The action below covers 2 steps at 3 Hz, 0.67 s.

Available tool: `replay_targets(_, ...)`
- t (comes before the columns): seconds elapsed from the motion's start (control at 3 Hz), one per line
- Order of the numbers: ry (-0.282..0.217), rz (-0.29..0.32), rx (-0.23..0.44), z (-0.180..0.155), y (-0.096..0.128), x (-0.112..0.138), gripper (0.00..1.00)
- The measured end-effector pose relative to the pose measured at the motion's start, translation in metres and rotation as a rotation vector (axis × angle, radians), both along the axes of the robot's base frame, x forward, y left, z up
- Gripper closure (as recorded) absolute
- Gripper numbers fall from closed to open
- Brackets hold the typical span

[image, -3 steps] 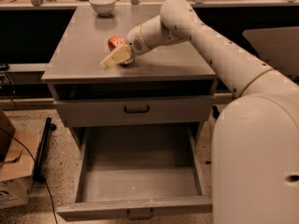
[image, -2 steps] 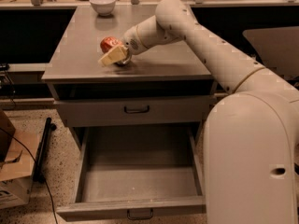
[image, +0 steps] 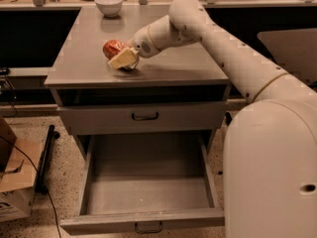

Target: Place coke can into middle drawer

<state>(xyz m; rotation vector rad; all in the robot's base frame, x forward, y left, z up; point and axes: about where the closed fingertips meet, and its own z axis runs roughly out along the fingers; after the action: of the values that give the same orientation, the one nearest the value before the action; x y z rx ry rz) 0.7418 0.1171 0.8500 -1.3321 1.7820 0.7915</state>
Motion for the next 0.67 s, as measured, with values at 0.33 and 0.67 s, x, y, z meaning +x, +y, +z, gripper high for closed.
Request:
replay_targets(0.33, -0.046, 0.135, 0.092, 0.017, -0.016, -0.032, 0.95)
replay_targets(0.67, -0.132, 0.332, 0.151, 0.040, -0.042, -0.091, 1.00)
